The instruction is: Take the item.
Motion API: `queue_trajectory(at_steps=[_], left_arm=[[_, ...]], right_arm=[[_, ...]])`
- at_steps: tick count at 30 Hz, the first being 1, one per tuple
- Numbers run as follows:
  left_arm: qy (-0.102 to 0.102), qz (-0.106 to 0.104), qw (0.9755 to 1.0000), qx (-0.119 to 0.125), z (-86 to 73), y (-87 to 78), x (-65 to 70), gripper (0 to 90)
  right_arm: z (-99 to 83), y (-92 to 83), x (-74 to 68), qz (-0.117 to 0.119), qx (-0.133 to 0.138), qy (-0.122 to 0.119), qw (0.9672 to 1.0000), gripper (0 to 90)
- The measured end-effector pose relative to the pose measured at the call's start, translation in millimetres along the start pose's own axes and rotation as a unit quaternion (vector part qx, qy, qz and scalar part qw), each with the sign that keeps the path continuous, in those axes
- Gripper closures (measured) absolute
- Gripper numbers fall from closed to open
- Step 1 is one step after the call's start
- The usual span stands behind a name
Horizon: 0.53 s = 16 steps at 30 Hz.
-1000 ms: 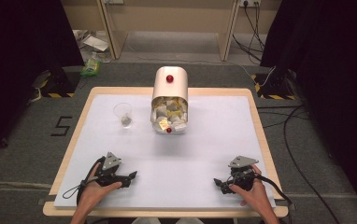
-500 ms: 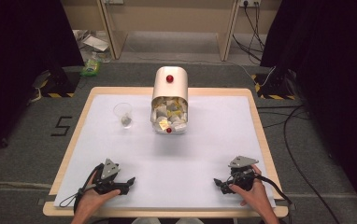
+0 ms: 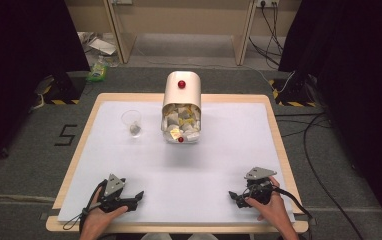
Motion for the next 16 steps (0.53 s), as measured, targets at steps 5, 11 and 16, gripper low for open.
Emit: queue_trajectory(at_steps=[5, 11, 16], left_arm=[[-0.002, -0.001, 1.0000, 0.002, -0.6, 0.0, -0.2, 15.6], [-0.003, -0.002, 1.0000, 0.004, -1.2, -0.1, -0.5, 15.6], [-0.003, -0.002, 1.0000, 0.004, -1.4, -0.1, -0.6, 15.6]], right_arm=[[0.0, 0.0, 0.0, 0.000, 0.000, 0.000, 1.0000, 0.2], [0.0, 0.0, -0.1, 0.000, 0.000, 0.000, 1.0000, 0.3], [0.0, 0.0, -0.1, 0.000, 0.000, 0.000, 1.0000, 0.3]])
Point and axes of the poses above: each handheld gripper's, and its own axes: y roughly forward along the jaws, z roughly out of its top, x roughly to its right, the point moved 4 cm from there along y, roughly forward along the jaws, and after that the axes turned 8 degrees about y, right-handed, at the moved point
